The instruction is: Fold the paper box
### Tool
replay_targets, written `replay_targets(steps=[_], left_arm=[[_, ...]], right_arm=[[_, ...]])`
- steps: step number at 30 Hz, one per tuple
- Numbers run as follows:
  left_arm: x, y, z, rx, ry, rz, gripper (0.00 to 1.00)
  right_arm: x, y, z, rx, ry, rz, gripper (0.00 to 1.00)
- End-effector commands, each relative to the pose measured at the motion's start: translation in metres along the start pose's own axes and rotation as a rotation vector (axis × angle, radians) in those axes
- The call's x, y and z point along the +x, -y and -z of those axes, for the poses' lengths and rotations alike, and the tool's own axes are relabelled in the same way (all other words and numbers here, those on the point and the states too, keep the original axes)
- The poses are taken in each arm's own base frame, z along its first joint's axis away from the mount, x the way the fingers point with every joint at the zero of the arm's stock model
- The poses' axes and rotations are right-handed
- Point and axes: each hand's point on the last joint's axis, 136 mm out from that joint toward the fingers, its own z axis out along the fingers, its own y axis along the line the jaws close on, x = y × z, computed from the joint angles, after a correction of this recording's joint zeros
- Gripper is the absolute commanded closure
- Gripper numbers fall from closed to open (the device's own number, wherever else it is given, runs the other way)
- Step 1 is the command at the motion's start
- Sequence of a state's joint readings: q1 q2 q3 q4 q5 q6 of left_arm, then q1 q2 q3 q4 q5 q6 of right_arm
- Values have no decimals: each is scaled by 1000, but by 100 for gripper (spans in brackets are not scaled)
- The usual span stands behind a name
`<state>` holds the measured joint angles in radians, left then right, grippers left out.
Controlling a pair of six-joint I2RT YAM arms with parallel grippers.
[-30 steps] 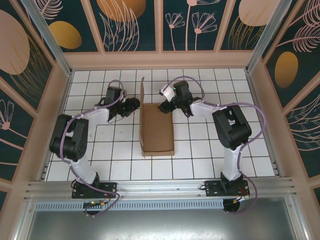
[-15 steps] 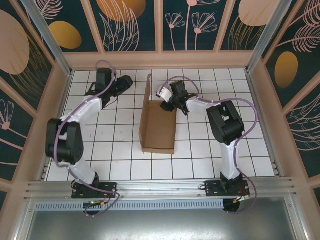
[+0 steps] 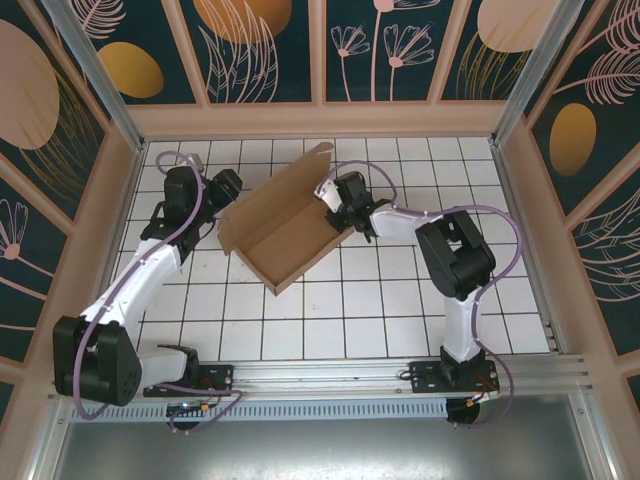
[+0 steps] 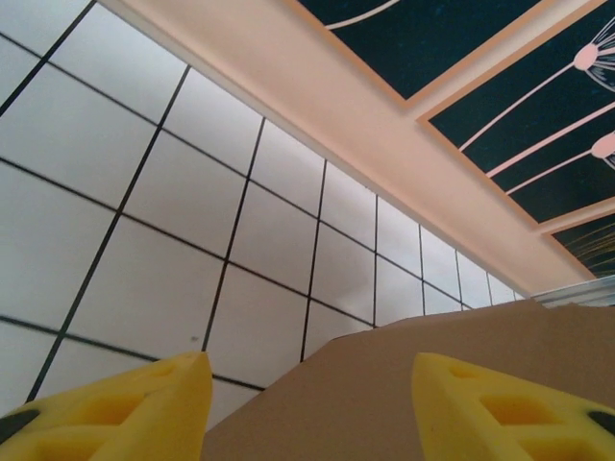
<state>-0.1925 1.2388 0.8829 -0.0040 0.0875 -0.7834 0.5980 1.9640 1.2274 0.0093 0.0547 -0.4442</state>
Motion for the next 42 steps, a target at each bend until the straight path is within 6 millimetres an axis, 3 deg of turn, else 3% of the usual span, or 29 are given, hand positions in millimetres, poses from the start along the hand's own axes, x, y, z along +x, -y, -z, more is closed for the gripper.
replay_targets(steps=[1, 4, 7, 9, 12, 18, 21, 27, 30, 32, 35, 42], left_arm=[[8, -8, 12, -10, 6, 5, 41], [19, -15, 17, -2, -8, 14, 41], [32, -20, 20, 14, -39, 26, 41], [43, -25, 22, 21, -63, 28, 42], [49, -34, 30, 1, -62, 19, 42], [56, -45, 40, -24, -55, 9, 40], [58, -47, 43, -28, -55, -2, 40], [58, -49, 46, -33, -52, -7, 39], [58, -49, 46, -31, -50, -6, 40], [57, -48, 46, -30, -46, -7, 40], [56, -47, 47, -28, -41, -8, 40], [55, -49, 45, -38, -40, -10, 40]], right_arm=[[51, -8, 20, -11, -191, -31, 93], [49, -21, 38, -130, -177, -110, 75], [32, -26, 52, -226, -111, -196, 62], [24, -16, 57, -256, -80, -256, 56], [22, -9, 52, -243, -84, -278, 50], [30, -8, 26, -210, -154, -244, 49], [38, -9, 15, -195, -184, -220, 51], [45, -11, 0, -181, -214, -219, 66], [44, -10, -4, -158, -216, -214, 89], [43, -6, -3, -134, -218, -212, 99], [42, -8, 1, -82, -227, -173, 100], [70, 6, 0, 155, -357, -65, 100]])
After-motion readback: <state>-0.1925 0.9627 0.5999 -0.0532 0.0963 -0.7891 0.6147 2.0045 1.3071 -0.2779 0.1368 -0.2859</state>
